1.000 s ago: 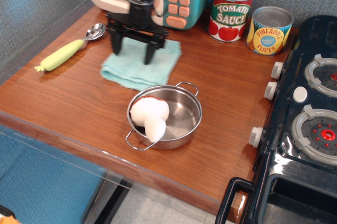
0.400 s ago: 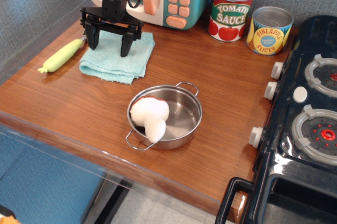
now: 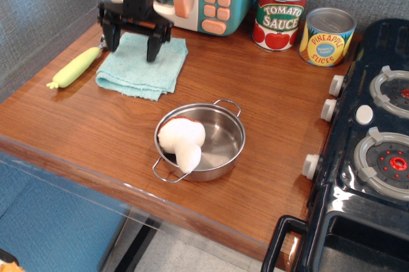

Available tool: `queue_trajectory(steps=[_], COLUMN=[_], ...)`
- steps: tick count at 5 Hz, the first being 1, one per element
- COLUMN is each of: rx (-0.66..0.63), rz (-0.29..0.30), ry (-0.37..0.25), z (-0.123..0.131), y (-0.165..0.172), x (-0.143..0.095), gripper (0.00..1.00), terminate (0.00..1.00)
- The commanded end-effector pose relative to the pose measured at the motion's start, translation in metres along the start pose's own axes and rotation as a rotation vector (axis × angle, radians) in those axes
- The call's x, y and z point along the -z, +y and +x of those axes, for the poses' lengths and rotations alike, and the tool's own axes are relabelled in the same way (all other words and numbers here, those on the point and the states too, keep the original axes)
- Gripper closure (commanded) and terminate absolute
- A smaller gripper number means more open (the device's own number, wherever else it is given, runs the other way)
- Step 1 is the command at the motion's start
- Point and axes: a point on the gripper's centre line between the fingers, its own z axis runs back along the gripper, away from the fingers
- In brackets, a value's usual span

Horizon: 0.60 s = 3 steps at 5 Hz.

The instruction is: Place the blue cloth in front of the microwave.

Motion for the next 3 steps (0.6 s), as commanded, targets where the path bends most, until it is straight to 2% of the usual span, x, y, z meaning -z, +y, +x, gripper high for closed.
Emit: queue_trajectory(steps=[1,2,3], rx=[-0.001,-0.044,-0.044], rz=[-0.005,0.08,0.08], ry=[-0.2,-0.145,-0.145], z=[0.008,0.0,0.0], y=[0.001,-0.01,-0.01], x=[-0.083,-0.073,-0.073], gripper=[0.0,0.0,0.0], terminate=[0.0,0.0,0.0])
